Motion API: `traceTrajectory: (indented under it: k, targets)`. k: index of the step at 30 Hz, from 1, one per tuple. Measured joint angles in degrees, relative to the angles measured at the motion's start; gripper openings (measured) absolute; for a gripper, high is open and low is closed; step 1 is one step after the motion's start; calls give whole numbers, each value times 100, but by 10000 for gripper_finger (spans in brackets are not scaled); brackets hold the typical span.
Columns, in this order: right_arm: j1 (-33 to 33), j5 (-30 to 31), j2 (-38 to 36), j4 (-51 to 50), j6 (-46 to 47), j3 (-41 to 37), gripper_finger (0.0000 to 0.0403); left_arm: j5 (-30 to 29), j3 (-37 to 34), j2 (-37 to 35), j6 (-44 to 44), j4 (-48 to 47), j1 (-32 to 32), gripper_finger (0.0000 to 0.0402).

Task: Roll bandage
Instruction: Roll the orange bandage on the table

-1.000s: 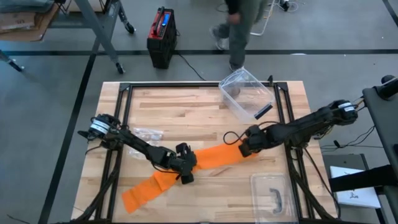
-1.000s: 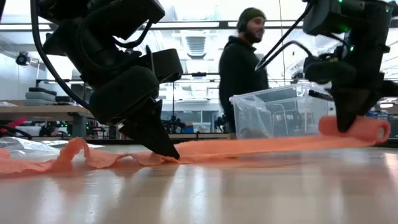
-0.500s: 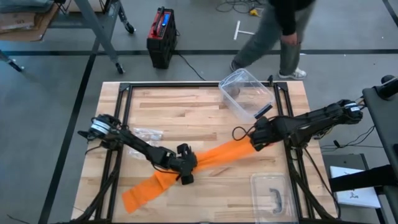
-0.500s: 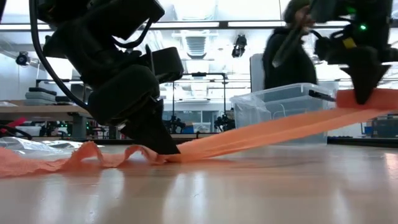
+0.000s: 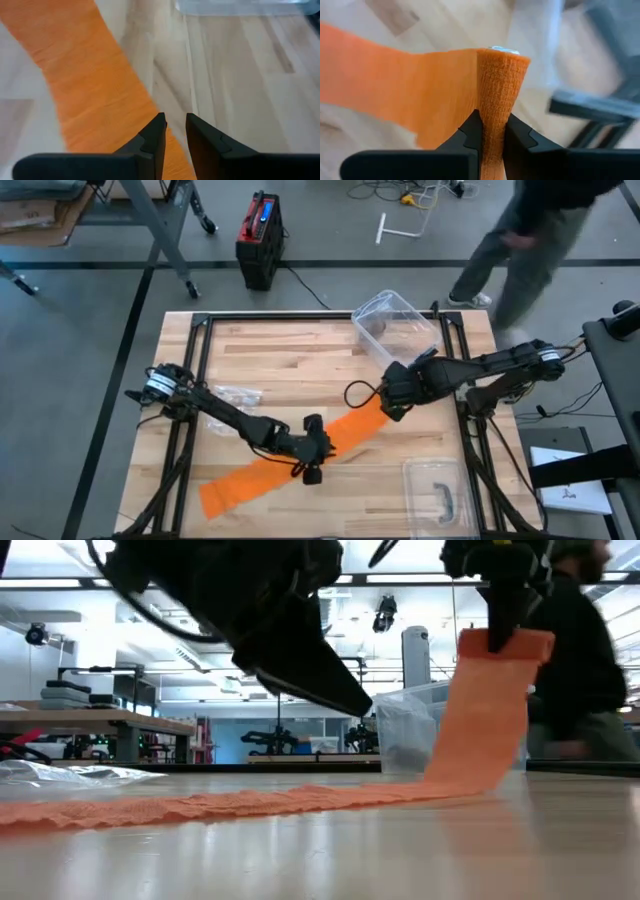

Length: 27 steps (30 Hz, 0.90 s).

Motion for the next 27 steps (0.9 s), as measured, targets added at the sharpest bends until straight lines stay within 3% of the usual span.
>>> traceTrajectory:
  k: [3, 7, 9, 13, 16, 20, 23, 27]
  targets:
    - [-62, 290, 162, -274, -441, 360, 36, -301, 314, -86, 29, -729, 6, 67]
    - [-100, 688, 299, -264, -1412, 703, 36, -1216, 573, -631, 103, -1528, 30, 70]
    - [-98, 944, 337, -257, -2047, 828, 36, -1410, 520, -1073, 300, -1448, 137, 78]
    - [-100, 1744, 379, -160, -3342, 1008, 36, -1226, -13, -2014, 831, -853, 651, 103]
    - [-144, 2228, 411, 285, -4428, 1087, 36, -885, -639, -2618, 1262, 111, 1309, 128]
    - [-285, 2295, 474, 1129, -5554, 1211, 36, -156, -1325, -2997, 1965, 1668, 2243, 161]
    - [-430, 2291, 597, 1308, -5941, 1369, 36, 523, -1395, -3024, 2265, 1991, 2826, 185]
    - [-653, 2282, 773, 1418, -6314, 1594, 36, 1505, -943, -2895, 2710, 1599, 3328, 211]
